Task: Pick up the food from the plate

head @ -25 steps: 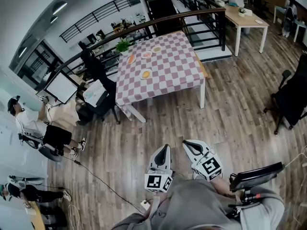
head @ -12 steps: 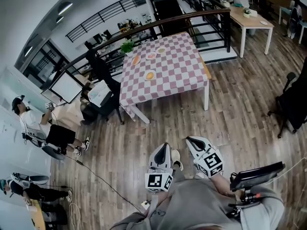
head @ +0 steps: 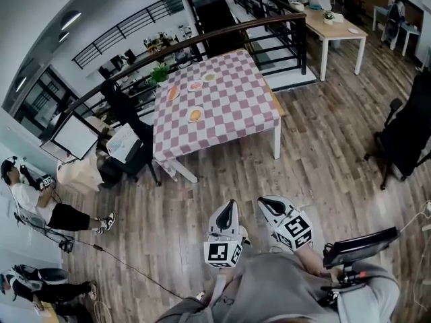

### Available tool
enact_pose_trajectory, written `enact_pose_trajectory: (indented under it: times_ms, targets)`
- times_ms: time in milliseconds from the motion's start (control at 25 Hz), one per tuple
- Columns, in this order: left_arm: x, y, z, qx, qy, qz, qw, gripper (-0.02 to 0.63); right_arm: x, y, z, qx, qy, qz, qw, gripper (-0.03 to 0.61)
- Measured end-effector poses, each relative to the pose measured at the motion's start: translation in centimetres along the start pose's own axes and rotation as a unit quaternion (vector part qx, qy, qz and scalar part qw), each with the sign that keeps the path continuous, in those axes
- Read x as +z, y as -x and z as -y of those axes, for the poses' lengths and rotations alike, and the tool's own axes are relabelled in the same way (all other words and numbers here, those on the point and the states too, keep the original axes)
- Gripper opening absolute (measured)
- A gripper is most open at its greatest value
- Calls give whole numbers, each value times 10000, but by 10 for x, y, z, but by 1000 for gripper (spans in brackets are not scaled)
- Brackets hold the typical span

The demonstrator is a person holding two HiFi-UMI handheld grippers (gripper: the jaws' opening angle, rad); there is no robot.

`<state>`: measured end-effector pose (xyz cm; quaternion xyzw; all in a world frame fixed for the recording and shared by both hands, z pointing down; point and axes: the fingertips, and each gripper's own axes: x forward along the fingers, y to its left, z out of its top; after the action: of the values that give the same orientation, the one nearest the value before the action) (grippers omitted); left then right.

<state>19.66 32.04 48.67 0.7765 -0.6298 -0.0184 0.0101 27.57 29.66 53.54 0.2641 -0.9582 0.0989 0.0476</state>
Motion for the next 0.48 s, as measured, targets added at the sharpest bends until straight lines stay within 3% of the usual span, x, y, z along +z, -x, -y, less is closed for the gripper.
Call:
enact_pose_trajectory:
  times_ms: [240,480]
  targets:
    - [-14,-17,-41,74,130,-40,9999,11,-12,-44,7,108,35,-355,9993,17]
    - [-44,-33,-99,176,329,-366,9986,11,-10,-109,17,146,7,-456,9989,17]
